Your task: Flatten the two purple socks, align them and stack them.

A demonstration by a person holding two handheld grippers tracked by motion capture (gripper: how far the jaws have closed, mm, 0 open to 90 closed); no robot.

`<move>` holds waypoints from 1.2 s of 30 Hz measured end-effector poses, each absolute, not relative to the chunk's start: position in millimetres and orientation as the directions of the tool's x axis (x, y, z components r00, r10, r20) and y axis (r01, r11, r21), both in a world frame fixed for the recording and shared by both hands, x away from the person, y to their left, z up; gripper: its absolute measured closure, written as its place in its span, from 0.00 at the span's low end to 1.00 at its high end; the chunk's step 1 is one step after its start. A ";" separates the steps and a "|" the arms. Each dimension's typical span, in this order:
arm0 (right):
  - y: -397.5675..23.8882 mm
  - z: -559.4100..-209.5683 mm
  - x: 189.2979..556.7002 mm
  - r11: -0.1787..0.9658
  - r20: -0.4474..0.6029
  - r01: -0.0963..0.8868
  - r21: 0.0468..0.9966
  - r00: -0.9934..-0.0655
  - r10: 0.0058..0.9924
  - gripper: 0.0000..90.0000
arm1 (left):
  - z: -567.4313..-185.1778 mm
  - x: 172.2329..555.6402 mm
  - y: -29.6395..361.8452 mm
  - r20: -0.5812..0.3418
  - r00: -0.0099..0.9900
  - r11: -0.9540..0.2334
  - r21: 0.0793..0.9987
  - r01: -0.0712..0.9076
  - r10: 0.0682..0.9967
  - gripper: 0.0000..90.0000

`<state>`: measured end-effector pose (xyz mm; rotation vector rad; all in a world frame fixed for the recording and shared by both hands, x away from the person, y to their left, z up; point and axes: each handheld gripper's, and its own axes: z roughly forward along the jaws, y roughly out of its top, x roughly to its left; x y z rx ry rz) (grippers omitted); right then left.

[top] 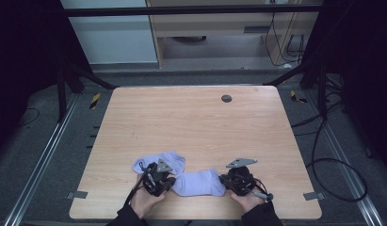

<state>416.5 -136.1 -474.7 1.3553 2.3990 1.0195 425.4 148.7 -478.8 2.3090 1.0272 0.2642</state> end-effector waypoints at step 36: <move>-130.9 -455.1 441.6 0.246 0.154 0.585 0.772 -0.549 0.822 0.63 | -452.5 445.2 224.0 0.004 0.490 -0.332 0.740 0.584 0.872 0.55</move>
